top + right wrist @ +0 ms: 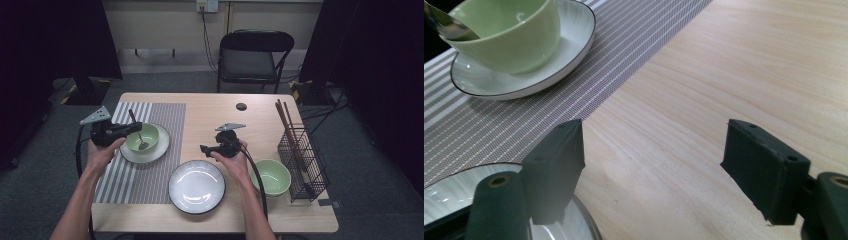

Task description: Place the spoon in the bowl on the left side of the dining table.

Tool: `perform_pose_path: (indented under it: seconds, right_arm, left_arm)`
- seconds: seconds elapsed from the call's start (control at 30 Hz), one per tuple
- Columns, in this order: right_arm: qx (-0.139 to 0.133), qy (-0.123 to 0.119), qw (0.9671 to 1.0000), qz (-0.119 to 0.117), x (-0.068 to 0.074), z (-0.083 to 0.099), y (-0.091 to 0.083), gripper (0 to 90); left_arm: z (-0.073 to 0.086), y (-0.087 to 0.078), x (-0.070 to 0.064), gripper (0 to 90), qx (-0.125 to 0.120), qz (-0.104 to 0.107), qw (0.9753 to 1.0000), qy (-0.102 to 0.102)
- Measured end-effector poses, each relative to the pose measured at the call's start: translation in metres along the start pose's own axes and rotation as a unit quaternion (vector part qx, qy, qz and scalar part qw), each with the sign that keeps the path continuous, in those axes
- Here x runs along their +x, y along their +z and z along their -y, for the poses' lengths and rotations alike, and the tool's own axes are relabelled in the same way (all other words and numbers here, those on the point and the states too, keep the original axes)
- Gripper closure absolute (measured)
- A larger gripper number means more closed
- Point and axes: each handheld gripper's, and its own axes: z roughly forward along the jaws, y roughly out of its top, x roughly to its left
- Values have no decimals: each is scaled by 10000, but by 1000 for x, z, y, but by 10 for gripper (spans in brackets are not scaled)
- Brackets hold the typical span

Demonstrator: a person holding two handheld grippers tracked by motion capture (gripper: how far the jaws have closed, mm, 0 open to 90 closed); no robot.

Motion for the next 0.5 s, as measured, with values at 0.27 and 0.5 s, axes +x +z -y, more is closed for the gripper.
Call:
perform_pose_path:
  seconds: [0.27, 0.5]
  right_arm:
    - [220, -1, 9995, 211, -2, 4, 11, 226]
    - [318, 32, 9983, 490, -7, 10, 23, 229]
  left_arm:
    - [7, 1, -2, 877, 191, -23, 9998, -2]
    - [7, -2, -5, 869, 256, -9, 9996, 72]
